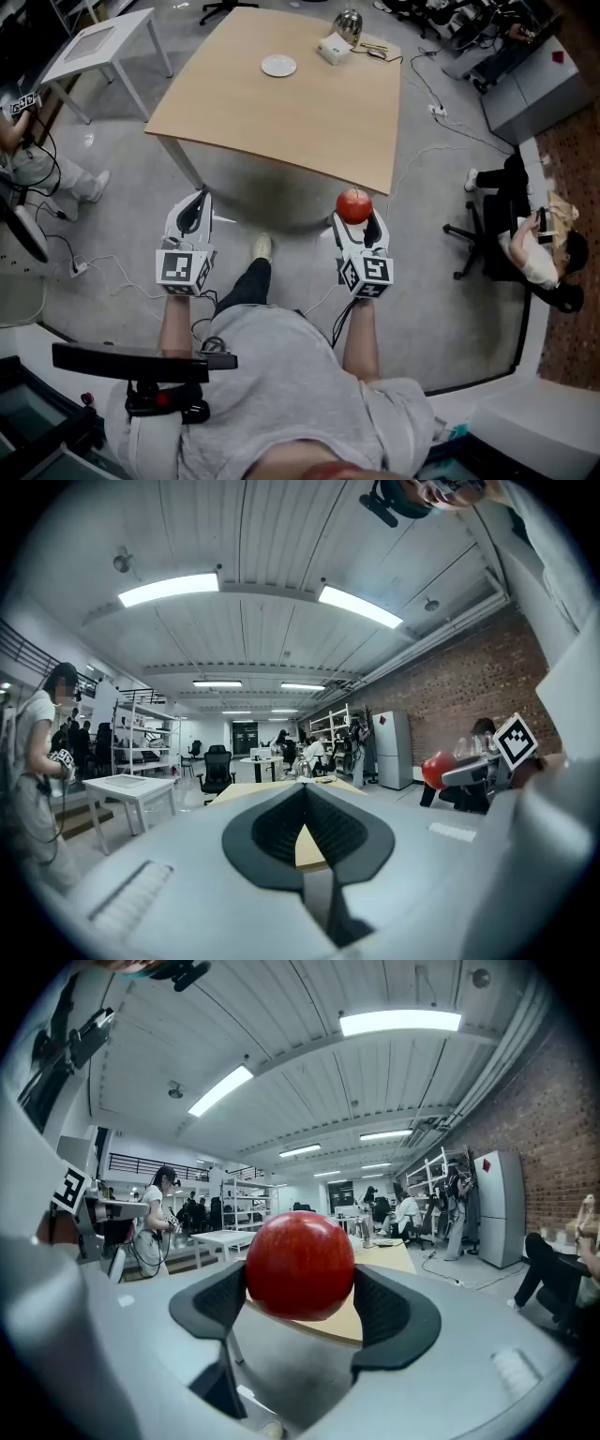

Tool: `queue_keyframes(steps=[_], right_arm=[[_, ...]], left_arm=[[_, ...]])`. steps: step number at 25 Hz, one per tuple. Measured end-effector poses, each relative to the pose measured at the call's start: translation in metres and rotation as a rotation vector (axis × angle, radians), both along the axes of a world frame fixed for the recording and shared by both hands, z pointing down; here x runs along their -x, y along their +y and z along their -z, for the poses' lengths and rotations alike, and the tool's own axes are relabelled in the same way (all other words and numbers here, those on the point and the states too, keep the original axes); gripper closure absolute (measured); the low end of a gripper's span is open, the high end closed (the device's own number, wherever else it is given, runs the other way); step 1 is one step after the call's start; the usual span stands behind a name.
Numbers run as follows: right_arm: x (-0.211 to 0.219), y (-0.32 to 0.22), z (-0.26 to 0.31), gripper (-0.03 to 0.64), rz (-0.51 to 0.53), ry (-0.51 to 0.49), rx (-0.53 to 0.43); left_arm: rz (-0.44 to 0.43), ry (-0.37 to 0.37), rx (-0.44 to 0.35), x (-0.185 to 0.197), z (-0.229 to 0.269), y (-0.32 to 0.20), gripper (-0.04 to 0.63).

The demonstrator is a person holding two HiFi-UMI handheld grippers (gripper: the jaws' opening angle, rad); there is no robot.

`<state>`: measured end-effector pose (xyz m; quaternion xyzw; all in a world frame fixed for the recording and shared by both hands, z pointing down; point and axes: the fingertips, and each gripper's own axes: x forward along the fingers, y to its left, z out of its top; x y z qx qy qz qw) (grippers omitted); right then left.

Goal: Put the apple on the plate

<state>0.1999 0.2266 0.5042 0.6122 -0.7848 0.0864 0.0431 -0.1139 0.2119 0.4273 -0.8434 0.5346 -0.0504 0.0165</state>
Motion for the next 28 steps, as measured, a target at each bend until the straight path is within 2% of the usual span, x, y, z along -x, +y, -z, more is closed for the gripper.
queue_keyframes(steps=[28], right_arm=[[0.031, -0.215, -0.006, 0.253, -0.003, 0.004, 0.049]], left_arm=[[-0.027, 0.013, 0.067, 0.021, -0.013, -0.225, 0.577]])
